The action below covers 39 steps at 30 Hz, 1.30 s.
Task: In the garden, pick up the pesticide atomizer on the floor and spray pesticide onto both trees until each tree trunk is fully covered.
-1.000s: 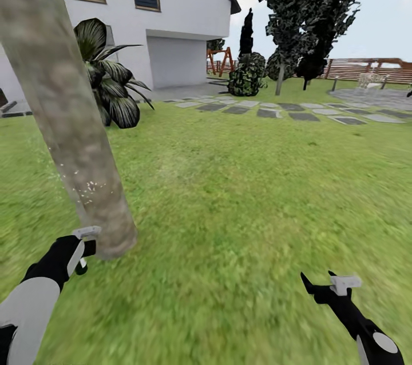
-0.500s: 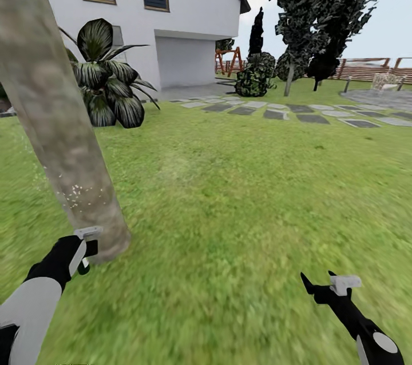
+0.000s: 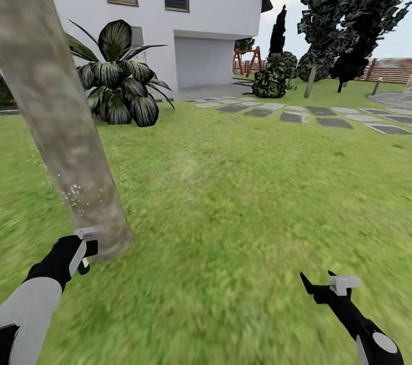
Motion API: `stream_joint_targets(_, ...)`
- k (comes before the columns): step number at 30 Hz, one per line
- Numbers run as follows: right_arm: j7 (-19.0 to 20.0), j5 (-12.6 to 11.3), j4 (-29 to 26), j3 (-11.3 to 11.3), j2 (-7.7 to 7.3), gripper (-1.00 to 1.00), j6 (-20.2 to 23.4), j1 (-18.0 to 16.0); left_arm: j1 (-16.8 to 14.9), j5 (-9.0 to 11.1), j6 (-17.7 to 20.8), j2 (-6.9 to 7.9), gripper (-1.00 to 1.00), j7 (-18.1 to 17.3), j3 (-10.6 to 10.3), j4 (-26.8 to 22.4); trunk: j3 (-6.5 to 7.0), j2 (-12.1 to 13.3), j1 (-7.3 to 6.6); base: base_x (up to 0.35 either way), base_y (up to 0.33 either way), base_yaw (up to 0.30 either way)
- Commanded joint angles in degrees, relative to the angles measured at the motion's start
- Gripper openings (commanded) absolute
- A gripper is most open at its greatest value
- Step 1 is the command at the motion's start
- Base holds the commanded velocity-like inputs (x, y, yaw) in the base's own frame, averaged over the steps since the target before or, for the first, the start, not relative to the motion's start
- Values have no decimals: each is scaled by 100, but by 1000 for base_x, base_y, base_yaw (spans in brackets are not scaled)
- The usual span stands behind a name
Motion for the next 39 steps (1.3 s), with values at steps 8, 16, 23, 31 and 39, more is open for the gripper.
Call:
stream_joint_targets(8,20,66,6,-24,3,100,-42,-7,-3,-16,26,-10,-100,3,15,-8,-5,-2,1,155,-269,193)
stream_joint_targets(16,20,67,8,-24,3,100,-42,-7,-3,-16,24,-23,-100,2,15,8,-5,-2,1,167,-268,277)
stream_joint_targets(23,20,67,11,-31,-4,100,-42,-7,-3,-23,6,-277,-100,-12,2,-19,-5,-2,1,119,-154,278)
stream_joint_targets(31,20,62,-11,-39,-13,100,-42,-7,-52,-97,152,-246,-100,-951,-62,-730,-5,-2,1,3,-3,248)
stream_joint_targets(39,20,61,-24,-24,-6,100,-42,-7,-821,-411,1644,-196,-100,-1187,-383,-1368,-5,-2,1,0,0,13)
